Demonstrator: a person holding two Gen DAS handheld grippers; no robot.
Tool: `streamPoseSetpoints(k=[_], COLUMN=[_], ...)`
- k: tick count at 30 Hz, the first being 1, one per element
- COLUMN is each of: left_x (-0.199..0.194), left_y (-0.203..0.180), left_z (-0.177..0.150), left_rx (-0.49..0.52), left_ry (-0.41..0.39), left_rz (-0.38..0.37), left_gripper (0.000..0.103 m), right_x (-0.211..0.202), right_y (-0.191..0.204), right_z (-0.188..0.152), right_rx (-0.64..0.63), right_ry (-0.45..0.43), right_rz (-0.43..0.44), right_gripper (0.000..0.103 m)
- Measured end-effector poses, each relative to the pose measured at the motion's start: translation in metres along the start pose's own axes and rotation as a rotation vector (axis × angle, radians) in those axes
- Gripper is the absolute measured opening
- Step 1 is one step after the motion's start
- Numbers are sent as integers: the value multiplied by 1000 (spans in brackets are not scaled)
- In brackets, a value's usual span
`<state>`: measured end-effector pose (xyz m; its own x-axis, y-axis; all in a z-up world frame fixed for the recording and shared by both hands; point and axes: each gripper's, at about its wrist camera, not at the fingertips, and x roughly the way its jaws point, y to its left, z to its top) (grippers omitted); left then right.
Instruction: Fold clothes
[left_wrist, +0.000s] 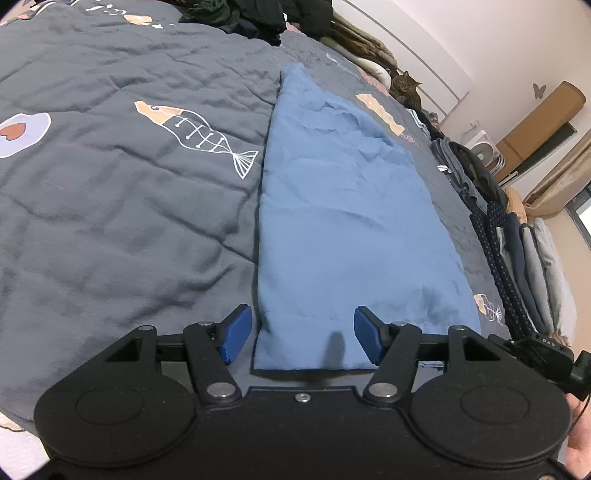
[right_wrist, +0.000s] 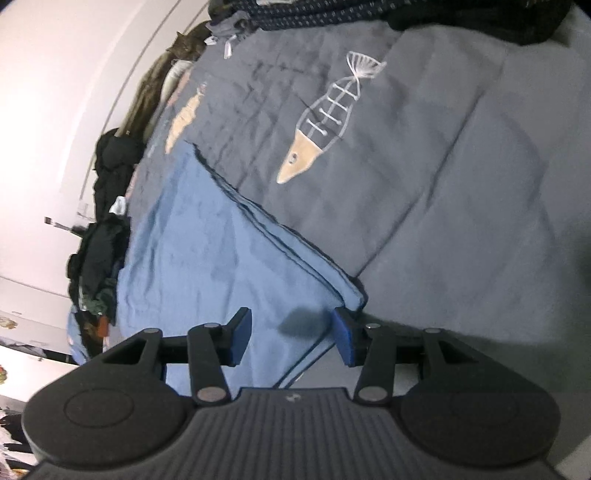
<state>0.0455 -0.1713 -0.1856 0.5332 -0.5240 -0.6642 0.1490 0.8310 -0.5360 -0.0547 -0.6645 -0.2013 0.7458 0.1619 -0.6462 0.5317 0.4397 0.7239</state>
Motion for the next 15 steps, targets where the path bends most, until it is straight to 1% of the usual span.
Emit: streamPoseSetpoints(k=[3, 4, 5, 7, 10, 15], left_x=[0, 0, 1, 1, 1, 1], left_y=[0, 0, -1, -2, -3, -2], left_z=[0, 0, 0, -1, -1, -1], left_rx=[-1, -1, 0, 1, 3, -5], left_ry=[1, 1, 1, 1, 1, -2], left_rz=[-1, -2, -3, -4, -6, -3], left_gripper=[61, 61, 61, 61, 61, 61], right_x=[3, 2, 1, -4, -15, -32], right_y=[1, 0, 0, -1, 0, -3], right_z=[-2, -2, -2, 0, 2, 4], right_rx=[-7, -10, -13, -16, -16, 2], right_ry=[-16, -22, -30, -51, -94, -146], right_rz=[-13, -16, -17, -11, 19, 46], right_gripper=[39, 33, 19, 6, 2, 1])
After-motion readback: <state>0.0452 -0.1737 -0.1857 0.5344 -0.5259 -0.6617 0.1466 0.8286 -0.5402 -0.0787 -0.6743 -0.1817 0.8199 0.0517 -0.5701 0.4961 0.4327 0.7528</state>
